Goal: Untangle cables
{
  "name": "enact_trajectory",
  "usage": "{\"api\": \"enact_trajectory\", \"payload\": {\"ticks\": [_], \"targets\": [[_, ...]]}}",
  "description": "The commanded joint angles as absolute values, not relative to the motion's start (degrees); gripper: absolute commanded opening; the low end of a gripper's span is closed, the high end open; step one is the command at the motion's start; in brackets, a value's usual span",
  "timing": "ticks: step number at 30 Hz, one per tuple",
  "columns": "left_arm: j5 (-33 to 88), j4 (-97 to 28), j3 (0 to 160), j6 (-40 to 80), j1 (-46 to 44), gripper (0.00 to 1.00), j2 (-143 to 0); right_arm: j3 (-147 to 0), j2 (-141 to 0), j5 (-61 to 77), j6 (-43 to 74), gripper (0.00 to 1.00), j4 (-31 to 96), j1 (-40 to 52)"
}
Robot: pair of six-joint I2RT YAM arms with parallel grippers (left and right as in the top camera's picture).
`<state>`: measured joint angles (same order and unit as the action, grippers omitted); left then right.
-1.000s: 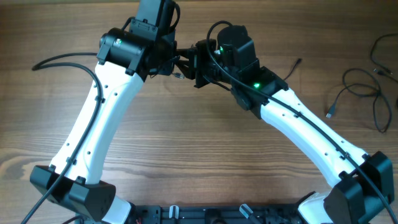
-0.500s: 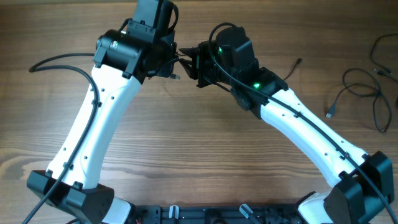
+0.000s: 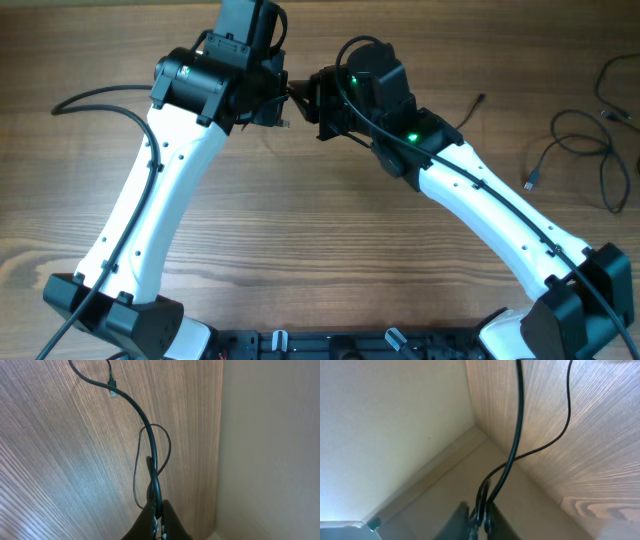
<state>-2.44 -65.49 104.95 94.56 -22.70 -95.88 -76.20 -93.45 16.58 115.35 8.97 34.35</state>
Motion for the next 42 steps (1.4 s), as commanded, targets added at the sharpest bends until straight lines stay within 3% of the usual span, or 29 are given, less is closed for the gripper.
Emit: {"api": "enact_trajectory", "payload": {"ticks": [1, 5, 8, 17, 26, 30, 31, 33, 34, 35, 37, 38, 42], "targets": [[-1.87, -65.91, 104.99, 93.41, -22.28, 0.04, -94.37, -76.42, -94.3, 15.84, 114.3, 0.04, 8.64, 34.28], [-0.86, -66.0, 104.99, 93.41, -22.28, 0.04, -94.37, -76.42, -94.3, 15.84, 113.99, 0.09, 8.88, 34.28], [-0.19, -66.06, 104.99, 93.38, -22.28, 0.04, -94.37, -76.42, -94.3, 15.79, 113.97, 0.04, 9.69, 34.28], [-0.14, -66.89, 104.99, 93.1, -21.69, 0.04, -94.37, -76.42, -94.3, 15.81, 111.79, 0.04, 9.89, 34.26], [0.75, -73.36, 104.99, 87.13, -8.21, 0.04, -91.18, -76.42, -94.21, 18.65, 106.48, 0.04, 10.13, 30.09], [3.22, -72.66, 104.99, 87.18, -8.23, 0.04, -91.2, -76.42, -94.19, 19.31, 106.48, 0.04, 8.36, 31.09], [3.22, -71.96, 104.99, 87.2, -9.1, 0.04, -91.2, -76.42, -94.19, 19.33, 106.5, 0.09, 7.51, 31.42], [3.64, -70.78, 104.99, 87.46, -10.98, 0.04, -91.2, -76.42, -94.21, 18.85, 106.54, 0.55, 6.59, 32.23], [4.1, -70.02, 104.99, 87.44, -12.25, 0.04, -91.24, -76.42, -94.21, 18.09, 106.52, 0.57, 6.44, 32.6], [4.6, -69.6, 104.99, 87.55, -13.06, 0.04, -91.24, -76.42, -94.3, 17.23, 106.5, 0.56, 6.5, 32.91], [6.35, -69.25, 104.99, 88.92, -14.94, 0.04, -91.24, -76.42, -94.41, 16.32, 106.48, 0.32, 7.01, 33.43], [7.01, -69.21, 104.99, 89.08, -15.38, 0.04, -91.24, -76.42, -94.41, 16.32, 106.52, 0.26, 7.01, 33.67], [8.51, -68.97, 104.99, 89.38, -16.67, 0.04, -91.29, -76.42, -94.41, 16.25, 106.48, 0.12, 7.03, 34.37]]}}
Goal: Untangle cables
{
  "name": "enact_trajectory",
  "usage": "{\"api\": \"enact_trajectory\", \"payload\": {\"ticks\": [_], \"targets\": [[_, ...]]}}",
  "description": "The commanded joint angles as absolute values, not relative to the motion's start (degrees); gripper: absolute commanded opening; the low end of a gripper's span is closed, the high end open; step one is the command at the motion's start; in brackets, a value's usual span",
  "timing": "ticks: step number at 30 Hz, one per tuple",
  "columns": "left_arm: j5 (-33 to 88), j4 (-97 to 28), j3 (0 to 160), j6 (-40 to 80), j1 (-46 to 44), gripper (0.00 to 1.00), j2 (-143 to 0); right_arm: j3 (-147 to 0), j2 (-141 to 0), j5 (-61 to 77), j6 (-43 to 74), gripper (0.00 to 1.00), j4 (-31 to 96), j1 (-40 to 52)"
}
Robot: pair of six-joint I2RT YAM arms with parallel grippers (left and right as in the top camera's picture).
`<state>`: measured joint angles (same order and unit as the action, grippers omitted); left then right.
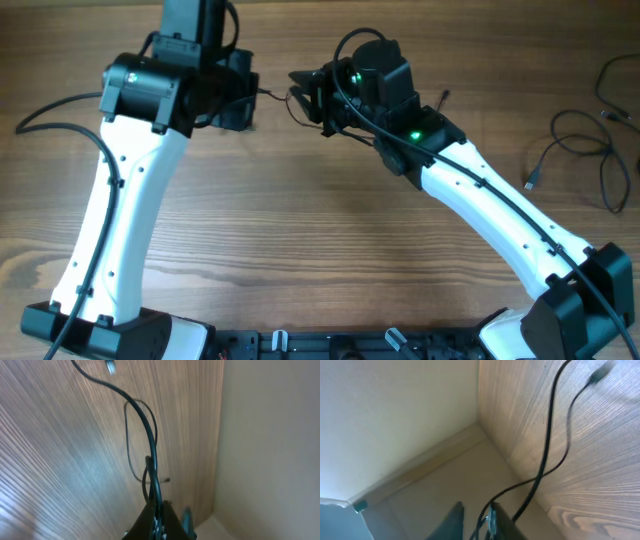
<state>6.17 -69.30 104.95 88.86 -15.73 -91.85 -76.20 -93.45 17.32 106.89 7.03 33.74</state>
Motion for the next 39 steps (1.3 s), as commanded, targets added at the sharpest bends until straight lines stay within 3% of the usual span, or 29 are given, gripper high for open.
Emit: {"api": "enact_trajectory", "payload": {"ticks": [1, 8, 11, 14, 19, 28, 39], "targets": [[8.75, -69.08, 104.99, 89.36, -16.69, 0.04, -91.29, -76.42, -94.41, 16.25, 106.48, 0.12, 7.16, 34.46], [7.14, -68.99, 104.99, 89.62, -18.55, 0.04, -91.64, -76.42, -94.41, 16.32, 106.5, 0.12, 7.62, 35.31], [5.56, -68.97, 104.99, 89.58, -18.52, 0.04, -92.01, -76.42, -94.41, 16.29, 106.59, 0.23, 7.31, 35.35], [3.95, -68.95, 104.99, 89.58, -18.52, 0.04, -92.6, -76.42, -94.41, 16.27, 106.61, 0.27, 6.24, 35.35], [2.28, -68.73, 104.99, 89.54, -18.52, 0.04, -94.15, -76.42, -94.41, 16.95, 106.54, 0.27, 6.31, 35.35], [2.33, -67.51, 104.99, 88.9, -18.48, 0.04, -95.74, -76.42, -94.41, 18.0, 106.52, 0.16, 6.74, 35.57], [3.68, -66.32, 104.99, 88.9, -18.48, 0.04, -95.74, -76.42, -94.41, 17.37, 106.24, 0.2, 7.42, 36.14]]}}
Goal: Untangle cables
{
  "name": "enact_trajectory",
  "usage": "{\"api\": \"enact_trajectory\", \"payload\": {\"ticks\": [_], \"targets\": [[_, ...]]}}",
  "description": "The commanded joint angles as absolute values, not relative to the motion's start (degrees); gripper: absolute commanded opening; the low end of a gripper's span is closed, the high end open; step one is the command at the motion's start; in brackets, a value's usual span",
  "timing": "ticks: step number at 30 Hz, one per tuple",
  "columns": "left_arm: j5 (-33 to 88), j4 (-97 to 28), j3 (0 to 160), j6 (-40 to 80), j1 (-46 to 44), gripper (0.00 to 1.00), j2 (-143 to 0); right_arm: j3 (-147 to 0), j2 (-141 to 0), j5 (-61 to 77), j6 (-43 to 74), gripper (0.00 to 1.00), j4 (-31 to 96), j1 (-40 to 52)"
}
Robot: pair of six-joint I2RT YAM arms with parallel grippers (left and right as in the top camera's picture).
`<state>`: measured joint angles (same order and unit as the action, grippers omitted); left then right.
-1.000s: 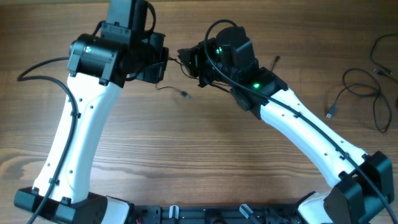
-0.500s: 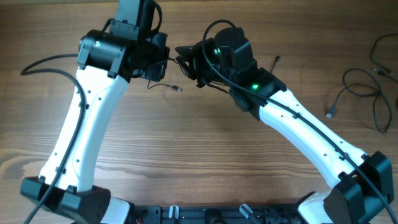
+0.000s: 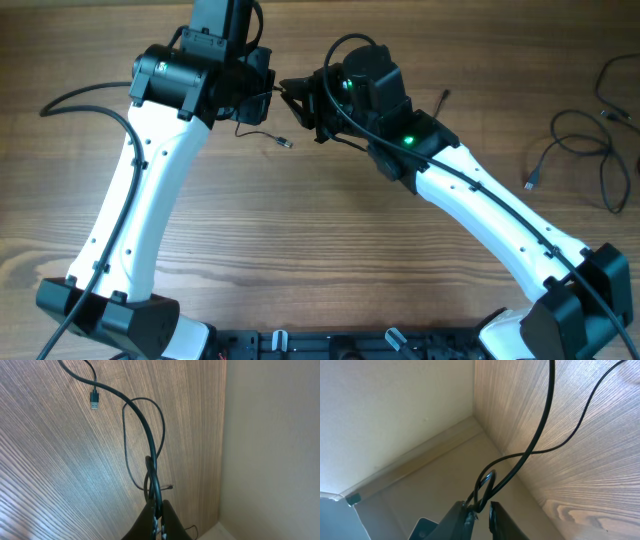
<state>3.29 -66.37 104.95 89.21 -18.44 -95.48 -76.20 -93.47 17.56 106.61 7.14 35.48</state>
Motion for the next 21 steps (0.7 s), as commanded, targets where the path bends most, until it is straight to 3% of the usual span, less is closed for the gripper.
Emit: {"api": "enact_trajectory", "payload": {"ticks": [1, 18, 21], "targets": [[4.71, -66.17, 104.99, 88.9, -18.48, 0.04, -95.74, -76.42, -94.41, 17.28, 106.24, 0.2, 7.81, 36.16], [9.82, -65.12, 104.99, 88.9, -18.48, 0.04, -95.74, -76.42, -94.94, 14.72, 106.3, 0.2, 9.04, 36.21], [10.28, -65.19, 104.99, 88.88, -18.48, 0.04, -95.74, -76.42, -95.26, 14.41, 106.26, 0.25, 9.06, 36.21]]}}
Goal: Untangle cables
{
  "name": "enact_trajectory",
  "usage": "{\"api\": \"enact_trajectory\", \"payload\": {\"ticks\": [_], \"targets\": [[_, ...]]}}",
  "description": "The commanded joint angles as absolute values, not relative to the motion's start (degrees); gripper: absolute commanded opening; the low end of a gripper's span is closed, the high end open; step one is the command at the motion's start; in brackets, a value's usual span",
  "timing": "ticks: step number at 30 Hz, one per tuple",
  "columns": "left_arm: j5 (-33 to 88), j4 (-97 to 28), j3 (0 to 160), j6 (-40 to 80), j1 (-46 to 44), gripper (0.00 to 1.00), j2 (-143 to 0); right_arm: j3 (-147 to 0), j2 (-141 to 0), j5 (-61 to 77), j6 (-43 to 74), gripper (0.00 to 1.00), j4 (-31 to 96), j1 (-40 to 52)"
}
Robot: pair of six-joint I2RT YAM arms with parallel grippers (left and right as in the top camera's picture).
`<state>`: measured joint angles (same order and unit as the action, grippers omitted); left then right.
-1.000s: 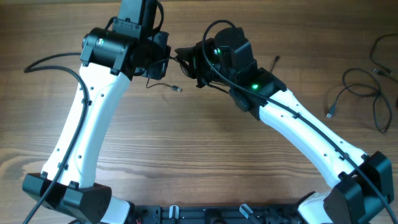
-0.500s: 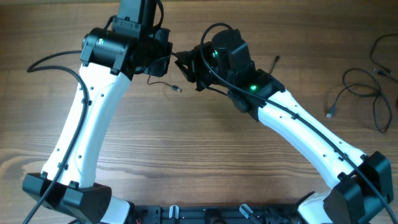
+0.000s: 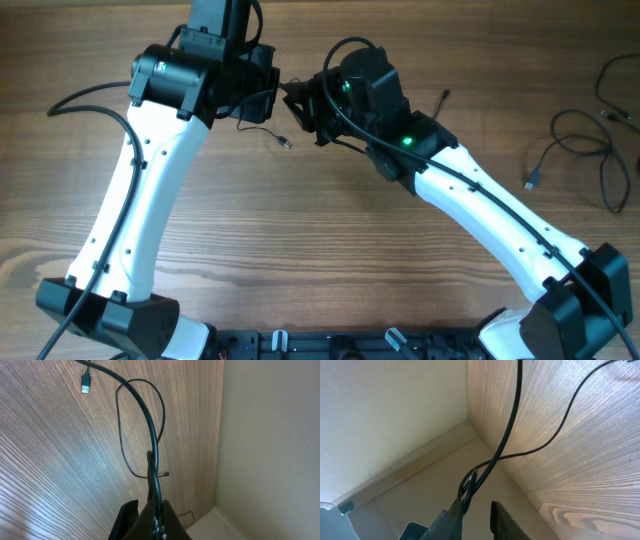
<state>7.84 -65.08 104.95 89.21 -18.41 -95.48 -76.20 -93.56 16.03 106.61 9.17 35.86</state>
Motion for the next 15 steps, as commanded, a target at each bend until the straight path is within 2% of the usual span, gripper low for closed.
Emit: {"api": "enact_trajectory", "payload": {"ticks": [1, 15], "targets": [[10.7, -65.28, 104.99, 88.88, -18.48, 0.04, -95.74, -76.42, -95.48, 14.31, 106.26, 0.25, 9.06, 36.21], [10.68, -65.1, 104.99, 88.9, -18.48, 0.04, -95.74, -76.42, -95.5, 14.39, 104.97, 0.23, 9.76, 36.21]]}}
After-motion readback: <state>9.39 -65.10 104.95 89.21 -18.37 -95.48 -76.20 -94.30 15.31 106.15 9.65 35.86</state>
